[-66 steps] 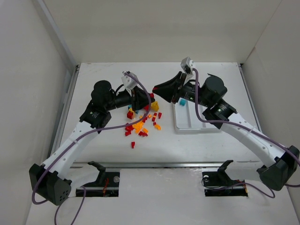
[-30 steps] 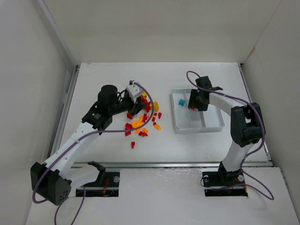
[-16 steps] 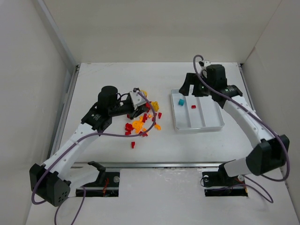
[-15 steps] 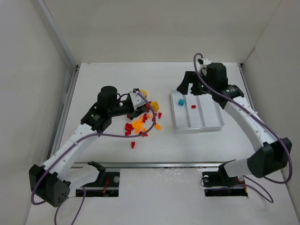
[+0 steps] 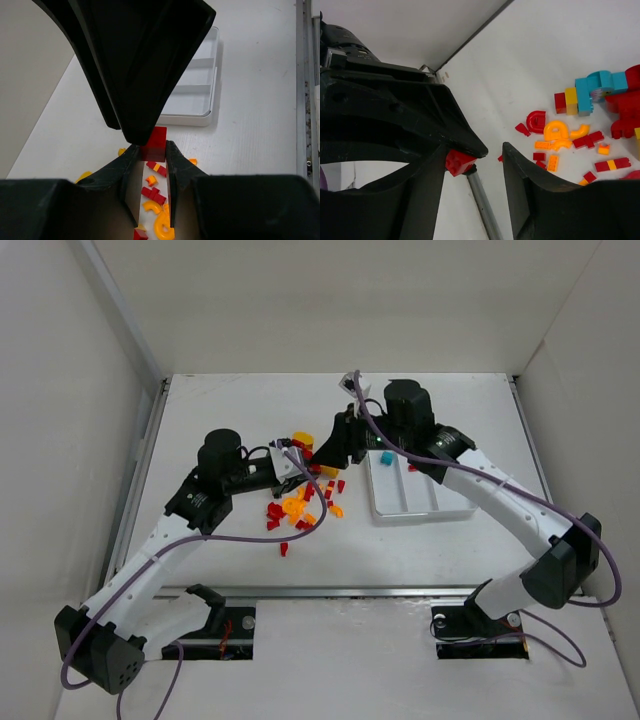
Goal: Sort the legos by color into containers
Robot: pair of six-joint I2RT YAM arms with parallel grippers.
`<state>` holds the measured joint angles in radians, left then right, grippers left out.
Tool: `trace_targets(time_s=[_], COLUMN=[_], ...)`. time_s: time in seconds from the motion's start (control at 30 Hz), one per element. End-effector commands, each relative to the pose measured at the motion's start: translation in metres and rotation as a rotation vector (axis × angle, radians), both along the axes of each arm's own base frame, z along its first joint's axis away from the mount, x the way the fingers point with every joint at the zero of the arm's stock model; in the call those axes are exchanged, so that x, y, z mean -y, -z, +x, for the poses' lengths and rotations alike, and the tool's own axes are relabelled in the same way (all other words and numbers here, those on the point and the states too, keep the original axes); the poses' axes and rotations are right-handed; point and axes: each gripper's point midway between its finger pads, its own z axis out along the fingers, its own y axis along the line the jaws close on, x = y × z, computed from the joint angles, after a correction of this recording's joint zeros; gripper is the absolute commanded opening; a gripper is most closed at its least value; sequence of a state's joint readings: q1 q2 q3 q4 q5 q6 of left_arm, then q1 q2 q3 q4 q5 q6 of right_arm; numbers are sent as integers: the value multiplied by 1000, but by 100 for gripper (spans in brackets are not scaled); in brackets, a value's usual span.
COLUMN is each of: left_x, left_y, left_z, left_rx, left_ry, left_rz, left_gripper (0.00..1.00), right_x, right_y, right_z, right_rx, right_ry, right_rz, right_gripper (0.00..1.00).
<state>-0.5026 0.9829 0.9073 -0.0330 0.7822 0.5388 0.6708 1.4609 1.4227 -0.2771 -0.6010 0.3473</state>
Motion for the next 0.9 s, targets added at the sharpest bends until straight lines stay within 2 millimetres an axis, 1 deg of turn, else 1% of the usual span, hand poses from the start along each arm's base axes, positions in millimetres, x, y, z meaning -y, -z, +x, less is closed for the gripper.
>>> trace_targets(time_s=[0.0,0.07,0.17,0.2,0.23,0.27,0.3,0.37,0.47,0.53,0.67,0.7,0.73,0.77,0.83,0.87], left_x=[2,2,1,1,0,0,0,0,2,2,2,2,2,2,2,0], left_y=[-13,-13,-13,-18,-18,-20,-20,-20,-20,-23,-23,-23,-23,-23,-23,-27], left_z=[-3,-3,-1,-2,-1,0,0,0,-2,-4,-4,-4,-4,-4,-4,-4], left_rx=[57,47,48,64,65,76,76,76,76,84,84,84,84,84,84,101], left_ry=[16,15,4,4,-5,-5,-5,-5,4,4,4,4,4,4,4,-5], left_rz=[-32,-36,-34,-43,-41,-47,-47,-47,-47,-52,-52,-52,-52,-52,-52,-59], left_gripper=[0,0,0,0,0,0,0,0,0,0,0,0,0,0,0,0], right_x=[-9,-9,-9,-10,-10,-10,-12,-16,-18,-18,-19,-19,-20,-20,-21,-21], right_y=[-32,-32,-24,-24,-20,-20,-16,-9,-5,-9,-6,-6,-11,-12,-8,-8], right_z=[-4,-7,-11,-14,-16,-18,-20,-20,-18,-18,-17,-17,-16,-18,-16,-18], right_rx=[69,66,47,44,34,32,16,0,-8,-9,-17,-17,-10,-12,-20,-21], right_ry=[-43,-57,-79,-93,-103,-115,-142,-166,-166,-164,-164,-164,-162,-171,-171,-179], right_rz=[84,87,80,82,78,81,79,76,71,78,72,72,84,86,81,83], right_gripper=[54,53,53,53,56,58,58,59,59,56,52,48,46,43,43,43])
